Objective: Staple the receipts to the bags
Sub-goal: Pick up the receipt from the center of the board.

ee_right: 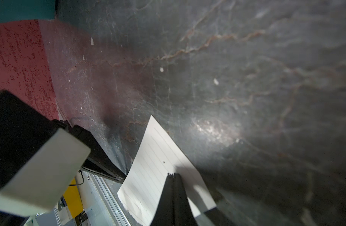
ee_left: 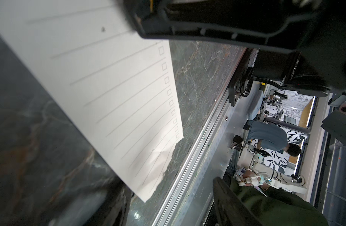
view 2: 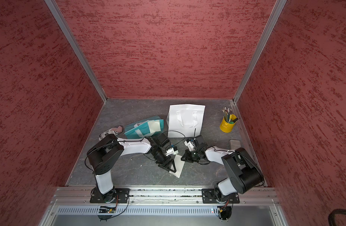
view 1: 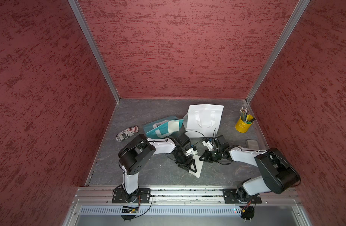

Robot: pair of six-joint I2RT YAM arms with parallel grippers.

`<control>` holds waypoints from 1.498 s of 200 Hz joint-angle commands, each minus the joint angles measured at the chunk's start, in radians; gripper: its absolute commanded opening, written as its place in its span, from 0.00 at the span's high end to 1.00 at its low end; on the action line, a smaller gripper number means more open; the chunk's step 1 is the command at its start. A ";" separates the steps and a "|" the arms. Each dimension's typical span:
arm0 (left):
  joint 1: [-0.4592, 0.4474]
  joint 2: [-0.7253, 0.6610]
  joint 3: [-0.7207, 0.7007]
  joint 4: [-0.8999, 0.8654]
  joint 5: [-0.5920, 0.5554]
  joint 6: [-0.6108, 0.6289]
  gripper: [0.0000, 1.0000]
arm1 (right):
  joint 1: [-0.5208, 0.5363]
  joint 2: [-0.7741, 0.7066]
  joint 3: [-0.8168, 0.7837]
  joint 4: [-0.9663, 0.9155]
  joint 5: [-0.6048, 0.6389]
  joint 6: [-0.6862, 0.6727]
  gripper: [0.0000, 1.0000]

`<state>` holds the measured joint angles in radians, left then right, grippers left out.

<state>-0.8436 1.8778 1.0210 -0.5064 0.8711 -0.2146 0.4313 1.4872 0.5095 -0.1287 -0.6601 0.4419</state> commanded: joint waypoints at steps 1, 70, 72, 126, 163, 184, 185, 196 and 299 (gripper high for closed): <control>-0.009 0.026 0.009 0.054 0.002 -0.018 0.35 | 0.004 0.017 0.007 0.015 0.044 0.016 1.00; 0.006 0.016 0.003 0.137 -0.015 -0.077 0.57 | 0.004 0.022 -0.018 0.075 0.013 0.067 1.00; 0.007 0.015 0.003 0.141 -0.016 -0.080 0.57 | 0.004 0.023 -0.019 0.077 0.011 0.068 1.00; 0.025 0.014 0.020 0.218 -0.032 -0.124 0.65 | 0.003 0.024 -0.025 0.107 -0.009 0.088 1.00; 0.025 0.020 0.017 0.207 -0.033 -0.126 0.63 | 0.003 0.030 -0.033 0.125 -0.019 0.104 1.00; 0.024 0.019 0.003 0.222 -0.038 -0.139 0.58 | 0.003 0.033 -0.037 0.140 -0.025 0.113 1.00; 0.023 0.019 0.003 0.223 -0.038 -0.140 0.58 | 0.003 0.034 -0.038 0.141 -0.025 0.114 1.00; 0.020 0.026 0.005 0.239 -0.039 -0.153 0.57 | 0.003 0.035 -0.040 0.147 -0.029 0.118 1.00; 0.010 0.065 0.034 0.284 -0.057 -0.181 0.80 | -0.005 0.020 -0.053 0.179 -0.046 0.137 1.00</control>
<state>-0.8322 1.9263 1.0367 -0.2546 0.8276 -0.3927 0.4301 1.5097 0.4686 0.0242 -0.6933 0.5724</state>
